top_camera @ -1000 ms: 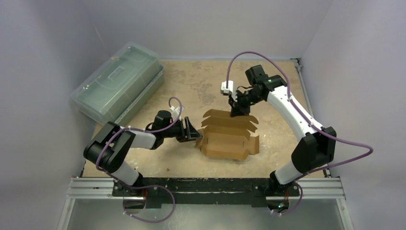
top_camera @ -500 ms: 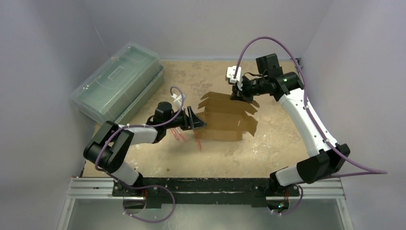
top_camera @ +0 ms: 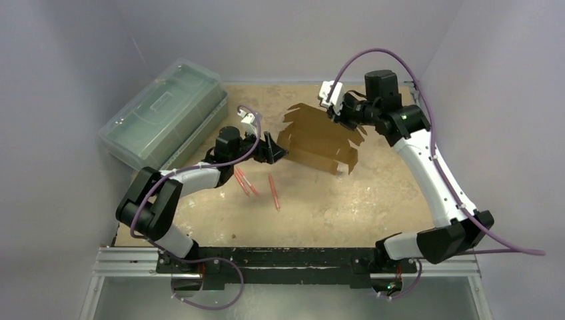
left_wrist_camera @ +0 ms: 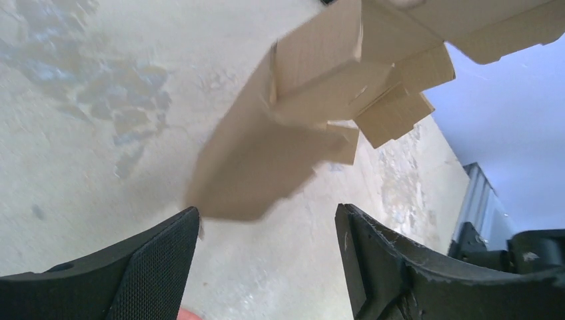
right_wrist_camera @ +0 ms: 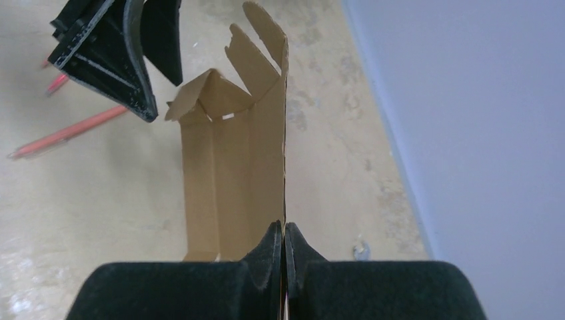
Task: Fold the paper box
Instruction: Fold the paper box at the center of the board.
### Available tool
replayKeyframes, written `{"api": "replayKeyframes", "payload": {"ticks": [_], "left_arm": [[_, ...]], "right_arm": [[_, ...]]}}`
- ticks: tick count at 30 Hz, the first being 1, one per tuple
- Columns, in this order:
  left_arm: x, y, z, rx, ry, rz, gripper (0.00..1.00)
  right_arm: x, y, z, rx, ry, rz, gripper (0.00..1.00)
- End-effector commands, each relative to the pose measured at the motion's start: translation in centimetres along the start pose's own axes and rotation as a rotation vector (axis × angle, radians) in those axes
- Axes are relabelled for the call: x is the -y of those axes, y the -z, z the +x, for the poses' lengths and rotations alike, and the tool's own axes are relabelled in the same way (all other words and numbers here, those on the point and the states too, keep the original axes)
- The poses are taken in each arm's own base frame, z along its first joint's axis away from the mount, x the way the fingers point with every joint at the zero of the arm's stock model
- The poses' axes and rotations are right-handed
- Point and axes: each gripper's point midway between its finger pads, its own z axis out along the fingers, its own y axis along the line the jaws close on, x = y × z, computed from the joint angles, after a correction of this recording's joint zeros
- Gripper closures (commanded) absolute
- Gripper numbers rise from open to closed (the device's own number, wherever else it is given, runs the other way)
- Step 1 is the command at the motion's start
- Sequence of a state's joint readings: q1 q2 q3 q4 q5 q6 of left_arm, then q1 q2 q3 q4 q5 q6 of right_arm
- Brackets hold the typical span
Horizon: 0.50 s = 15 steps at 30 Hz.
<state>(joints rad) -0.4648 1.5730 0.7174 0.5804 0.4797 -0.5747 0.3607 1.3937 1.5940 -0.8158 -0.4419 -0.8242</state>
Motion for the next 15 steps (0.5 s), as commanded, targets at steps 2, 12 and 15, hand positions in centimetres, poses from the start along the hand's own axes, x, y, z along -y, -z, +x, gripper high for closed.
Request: {"api": "replayKeyframes", "payload": {"ticks": [2, 12, 15], "left_arm": [[-0.8, -0.2, -4.1, 0.111, -0.169, -0.040, 0.25], [-3.9, 2.1, -4.6, 0.186, -0.173, -0.156, 0.22], [-4.5, 2.6, -4.9, 0.225, -0.133, -0.195, 0.03]], "right_arm": [[3.1, 2.1, -1.4, 0.039, 0.111, 0.204, 1.00], [1.7, 0.3, 1.9, 0.005, 0.148, 0.207, 1.00], [0.7, -0.2, 2.7, 0.007, 0.139, 0.189, 1.00]]}}
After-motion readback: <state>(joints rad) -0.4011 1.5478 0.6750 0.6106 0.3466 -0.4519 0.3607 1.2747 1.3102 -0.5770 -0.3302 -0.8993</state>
